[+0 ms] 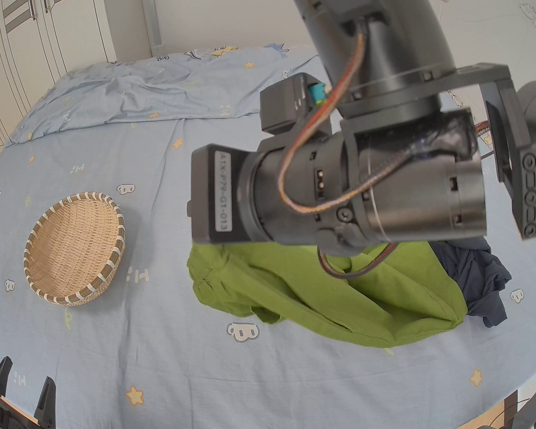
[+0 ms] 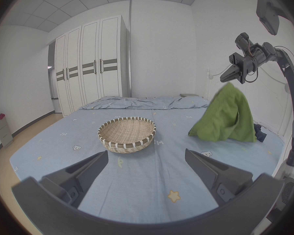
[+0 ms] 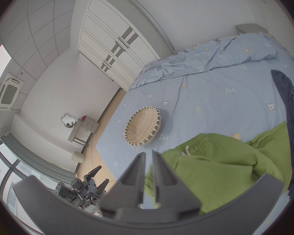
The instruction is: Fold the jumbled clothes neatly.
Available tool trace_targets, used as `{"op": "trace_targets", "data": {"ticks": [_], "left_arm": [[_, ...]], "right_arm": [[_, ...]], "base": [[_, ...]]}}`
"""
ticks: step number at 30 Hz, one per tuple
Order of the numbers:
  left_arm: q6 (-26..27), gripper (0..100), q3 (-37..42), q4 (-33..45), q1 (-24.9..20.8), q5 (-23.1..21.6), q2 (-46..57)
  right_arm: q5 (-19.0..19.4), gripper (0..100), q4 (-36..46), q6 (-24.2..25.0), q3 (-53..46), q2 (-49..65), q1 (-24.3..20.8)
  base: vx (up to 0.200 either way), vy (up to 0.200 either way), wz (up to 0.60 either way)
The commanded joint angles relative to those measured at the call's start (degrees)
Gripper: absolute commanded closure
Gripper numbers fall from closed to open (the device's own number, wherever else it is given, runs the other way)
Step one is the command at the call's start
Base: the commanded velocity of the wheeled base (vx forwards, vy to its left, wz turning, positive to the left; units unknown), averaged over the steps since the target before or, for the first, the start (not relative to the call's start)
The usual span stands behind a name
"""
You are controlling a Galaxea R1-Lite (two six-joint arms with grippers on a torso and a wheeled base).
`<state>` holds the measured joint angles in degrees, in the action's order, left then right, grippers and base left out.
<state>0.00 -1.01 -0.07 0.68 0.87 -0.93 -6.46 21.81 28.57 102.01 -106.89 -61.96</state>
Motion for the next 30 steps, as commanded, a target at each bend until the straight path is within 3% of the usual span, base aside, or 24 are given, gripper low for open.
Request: {"op": "trace_targets", "data": {"ticks": [1,11,17,23,24,25,26,30], "left_arm": [[0.00,0,1.01,-0.01,0.02,0.01,0.93],[0.00,0,1.01,-0.10,0.02,0.01,0.93],[0.00,0,1.01,-0.10,0.02,0.01,0.93],[0.00,0,1.01,-0.01,0.02,-0.43,0.93],[0.00,0,1.01,-0.01,0.02,-0.43,0.93],[0.09,0,1.01,-0.01,0.02,-0.34,0.93],[0.35,0,1.01,-0.01,0.02,-0.51,0.93],[1.05,0,0.92,0.07,0.02,-1.22,0.93]], "right_arm": [[0.04,0,0.16,0.52,-0.32,-1.13,0.27],[0.31,0,0.60,0.60,-3.75,-0.78,0.53],[0.75,0,0.25,0.60,-11.22,8.45,6.77],[14.46,0,-0.36,0.52,-26.69,29.19,25.23],[14.46,0,-0.36,0.52,-26.69,29.19,25.23],[19.73,0,-1.15,0.17,-30.12,33.15,31.91],[22.37,0,-2.12,0.08,-31.79,34.64,35.33],[28.61,0,-7.83,-0.45,-37.24,36.31,42.01]], "base": [[0.000,0.000,0.00],[0.000,0.000,0.00],[0.000,0.000,0.00],[0.000,0.000,0.00],[0.000,0.000,0.00],[0.000,0.000,0.00],[0.000,0.000,0.00],[0.000,0.000,0.00]]}}
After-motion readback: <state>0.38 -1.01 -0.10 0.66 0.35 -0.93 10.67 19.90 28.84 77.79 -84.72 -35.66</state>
